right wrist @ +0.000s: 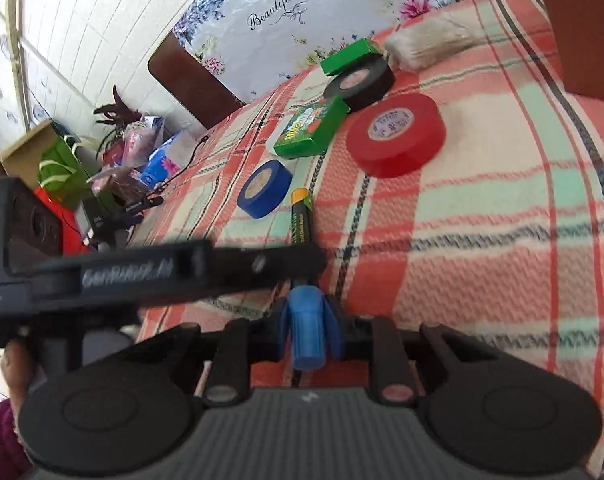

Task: Organize objects
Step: 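Grasp the black marker with yellow cap using the left tool, then drop the marker into the brown box from the left tool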

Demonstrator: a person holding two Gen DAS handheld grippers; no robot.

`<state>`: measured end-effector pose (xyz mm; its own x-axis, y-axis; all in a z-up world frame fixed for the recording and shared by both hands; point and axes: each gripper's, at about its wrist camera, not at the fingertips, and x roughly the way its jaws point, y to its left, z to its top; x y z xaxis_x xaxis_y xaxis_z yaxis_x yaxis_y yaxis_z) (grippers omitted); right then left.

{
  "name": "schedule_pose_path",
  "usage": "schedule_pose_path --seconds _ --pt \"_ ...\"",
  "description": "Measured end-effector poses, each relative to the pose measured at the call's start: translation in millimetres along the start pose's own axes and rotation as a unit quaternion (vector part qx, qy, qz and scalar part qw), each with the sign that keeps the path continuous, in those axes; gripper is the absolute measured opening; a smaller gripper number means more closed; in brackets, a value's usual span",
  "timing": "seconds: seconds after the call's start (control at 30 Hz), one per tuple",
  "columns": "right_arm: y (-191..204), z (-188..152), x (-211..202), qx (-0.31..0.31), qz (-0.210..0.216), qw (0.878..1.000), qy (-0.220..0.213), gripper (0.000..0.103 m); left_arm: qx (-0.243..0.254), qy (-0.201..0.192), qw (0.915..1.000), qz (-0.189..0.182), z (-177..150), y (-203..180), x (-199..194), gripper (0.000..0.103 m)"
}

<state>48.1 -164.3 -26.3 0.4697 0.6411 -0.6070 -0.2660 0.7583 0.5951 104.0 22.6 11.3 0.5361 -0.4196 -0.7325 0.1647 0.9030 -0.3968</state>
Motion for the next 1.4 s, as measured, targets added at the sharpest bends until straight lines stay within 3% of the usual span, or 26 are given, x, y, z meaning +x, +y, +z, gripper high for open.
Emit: schedule_pose_path --seconds 0.03,0.1,0.23,0.47,0.57,0.67,0.77,0.83,0.87,1.07,1.4 --pt "1 -2 -3 -0.008 -0.002 1.000 -0.004 0.020 -0.003 0.011 0.9998 -0.013 3 -4 5 0.019" --pt "4 -5 -13 -0.020 -0.015 0.999 -0.023 0.020 0.011 0.009 0.9996 -0.026 8 -23 4 0.019" --pt "-6 8 -47 -0.023 -0.030 0.994 -0.098 0.020 0.095 -0.022 0.9942 -0.046 30 -85 -5 0.018" --pt "-24 56 -120 -0.056 -0.112 0.957 -0.263 0.020 0.195 -0.077 0.9730 -0.097 87 -200 0 0.018" --pt "-41 77 -136 -0.055 -0.141 0.941 -0.303 0.020 0.225 -0.089 0.9648 -0.103 100 -235 17 0.018" --pt "-62 93 -137 -0.054 -0.173 0.930 -0.318 0.020 0.237 -0.087 0.9628 -0.096 107 -253 38 0.018" --pt "-85 106 -123 -0.051 -0.199 0.929 -0.306 0.020 0.241 -0.082 0.9649 -0.063 107 -259 62 0.021" --pt "-95 111 -112 -0.050 -0.229 0.925 -0.299 0.025 0.247 -0.084 0.9652 -0.017 109 -263 78 0.021" --pt "-100 111 -108 -0.044 -0.239 0.923 -0.298 0.034 0.250 -0.085 0.9644 -0.001 108 -261 81 0.021" --pt "-114 97 -111 -0.021 -0.243 0.917 -0.316 0.036 0.258 -0.103 0.9605 0.018 98 -245 67 0.022" --pt "-78 78 -136 -0.053 -0.273 0.901 -0.333 0.038 0.245 -0.132 0.9583 0.062 73 -207 28 0.029"
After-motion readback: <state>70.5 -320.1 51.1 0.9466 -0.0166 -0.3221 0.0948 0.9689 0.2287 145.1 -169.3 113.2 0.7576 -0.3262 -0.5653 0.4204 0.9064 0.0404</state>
